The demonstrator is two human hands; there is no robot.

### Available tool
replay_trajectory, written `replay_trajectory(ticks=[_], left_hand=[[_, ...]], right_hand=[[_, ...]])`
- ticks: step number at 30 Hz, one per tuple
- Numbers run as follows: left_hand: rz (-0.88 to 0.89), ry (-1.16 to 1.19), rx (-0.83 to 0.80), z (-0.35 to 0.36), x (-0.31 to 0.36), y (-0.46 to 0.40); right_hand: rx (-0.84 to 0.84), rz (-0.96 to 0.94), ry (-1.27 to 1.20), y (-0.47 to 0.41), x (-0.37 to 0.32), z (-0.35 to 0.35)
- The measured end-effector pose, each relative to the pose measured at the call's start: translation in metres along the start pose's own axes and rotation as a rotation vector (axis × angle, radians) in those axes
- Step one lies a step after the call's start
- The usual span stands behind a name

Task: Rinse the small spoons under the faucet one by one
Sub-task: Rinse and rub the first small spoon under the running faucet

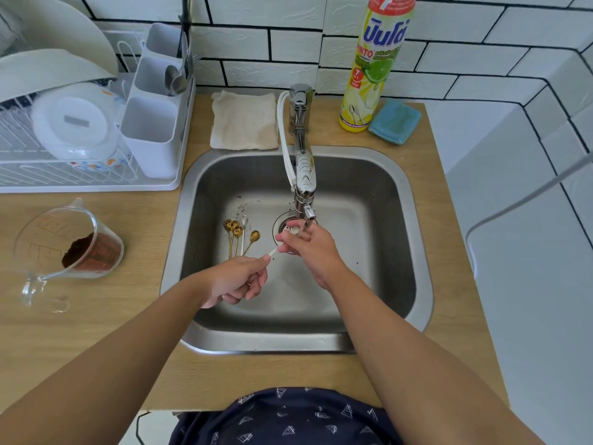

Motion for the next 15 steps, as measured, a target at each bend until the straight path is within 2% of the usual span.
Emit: replay_trajectory(ticks=[2,5,7,11,15], left_hand=[[-0.017,0.088,-0.054,-0.001,-0.001,0.001],[-0.040,0.203,-0.130,-0.004,-0.001,0.004],[-0.021,0.189,-0.148,-0.006,0.000,0.006],[0.041,-0.020,-0.065,-0.005,0.001,0.003],[0.044,-0.021,-0.003,-0.006,-0.002,-0.002]], right_hand=[[-0.018,0.017,-0.059,-0.002,0.000,-0.002],[-0.050,0.075,-0.275,-0.001,0.001,-0.006],[-0.017,0.088,-0.322,0.000,0.003,-0.010],[0.091,0.053,-0.116,0.001,0.006,-0.011],[0.009,0.024,-0.076,0.001,0.005,-0.003]])
Point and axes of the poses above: each hand's wrist, its own y-axis away from the middle knuckle, its own z-axis out of the palm, x = y × z, the point moved 3 cm from there along -y, towards the middle knuckle, and after that the axes turned 4 degrees about y, right-handed, at the moved point
